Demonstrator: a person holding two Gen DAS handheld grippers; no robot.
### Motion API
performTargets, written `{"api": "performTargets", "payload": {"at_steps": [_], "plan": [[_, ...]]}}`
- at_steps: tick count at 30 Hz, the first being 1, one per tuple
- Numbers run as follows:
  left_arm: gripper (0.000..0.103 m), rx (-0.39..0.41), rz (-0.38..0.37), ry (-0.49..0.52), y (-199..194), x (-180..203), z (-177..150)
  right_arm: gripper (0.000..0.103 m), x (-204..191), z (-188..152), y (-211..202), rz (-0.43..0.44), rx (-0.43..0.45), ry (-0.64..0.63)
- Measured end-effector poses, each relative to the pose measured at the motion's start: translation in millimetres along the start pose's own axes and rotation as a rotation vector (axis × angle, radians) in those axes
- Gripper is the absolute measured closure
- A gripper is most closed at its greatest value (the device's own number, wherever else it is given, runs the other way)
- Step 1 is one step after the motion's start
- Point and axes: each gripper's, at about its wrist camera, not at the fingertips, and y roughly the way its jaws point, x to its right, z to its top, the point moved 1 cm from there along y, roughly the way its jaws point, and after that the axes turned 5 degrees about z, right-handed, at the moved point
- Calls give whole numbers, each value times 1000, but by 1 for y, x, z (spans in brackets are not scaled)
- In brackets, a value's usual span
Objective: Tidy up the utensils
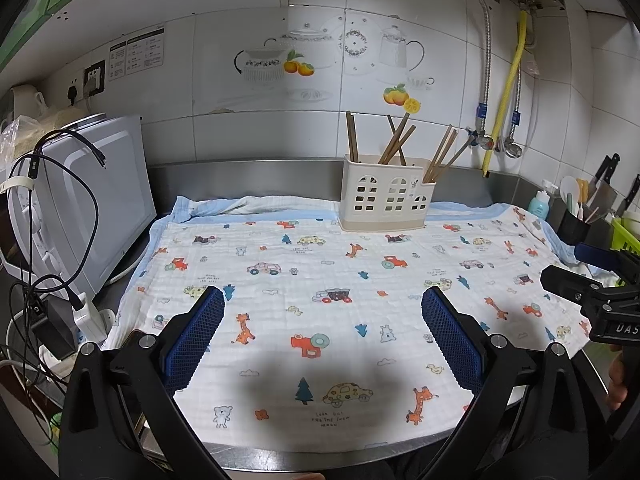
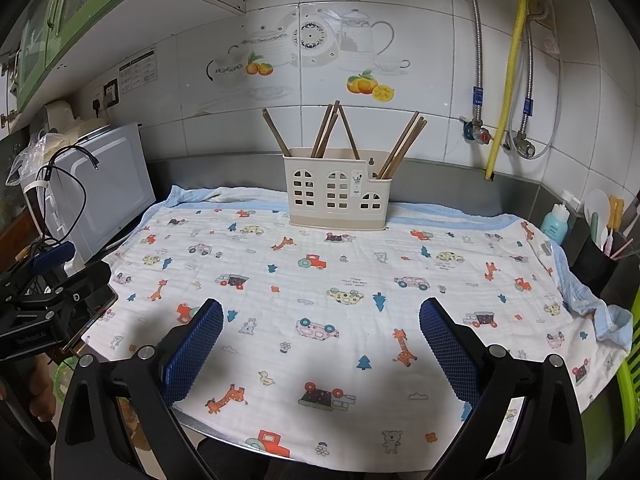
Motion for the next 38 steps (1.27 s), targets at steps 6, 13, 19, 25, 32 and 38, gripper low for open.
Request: {"api": "performTargets", "payload": {"at_steps": [6,13,19,25,32,38], "plan": [[5,8,-3,6,-1,1,0,8,0,0,-1,4,3,5],[5,5,-6,6,-1,3,0,8,2,-1,-3,9,11,13],[5,9,-11,12,-2,6,0,8,3,-1,-4,9,11,14],[5,16,-13,11,-2,7,0,8,3,-1,-3,9,12,17],[5,27,-13,16,-4,7,1,8,3,0,-4,9,15,17],[5,26,-17,13,-4,7,1,8,3,1,-5,9,17,19]]}}
